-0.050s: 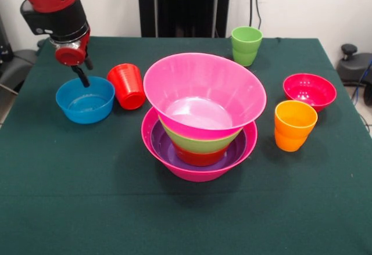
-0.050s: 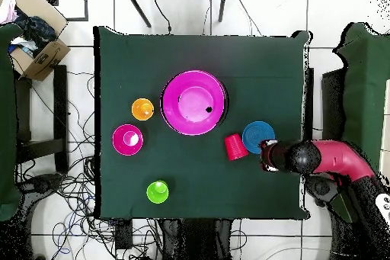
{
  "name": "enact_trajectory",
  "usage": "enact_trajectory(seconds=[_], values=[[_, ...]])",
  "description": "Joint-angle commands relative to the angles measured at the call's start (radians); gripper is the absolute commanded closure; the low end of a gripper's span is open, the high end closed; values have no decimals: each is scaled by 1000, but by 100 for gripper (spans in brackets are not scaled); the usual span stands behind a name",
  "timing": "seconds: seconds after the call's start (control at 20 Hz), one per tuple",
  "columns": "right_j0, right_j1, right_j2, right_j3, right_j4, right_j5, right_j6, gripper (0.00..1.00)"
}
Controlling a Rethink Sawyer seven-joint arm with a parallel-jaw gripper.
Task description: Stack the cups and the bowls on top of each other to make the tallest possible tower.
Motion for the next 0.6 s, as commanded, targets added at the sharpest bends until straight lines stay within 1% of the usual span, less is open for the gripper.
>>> enact_trajectory(seconds=[0.05, 0.2, 0.45, 0.6], values=[[32, 62, -25, -25, -56, -89, -70, 0], [30, 71, -22, -23, -51, -98, -62, 0], [33, 65, -25, -32, -66, -120, -58, 0], [46, 63, -44, -43, -76, -138, -25, 0]])
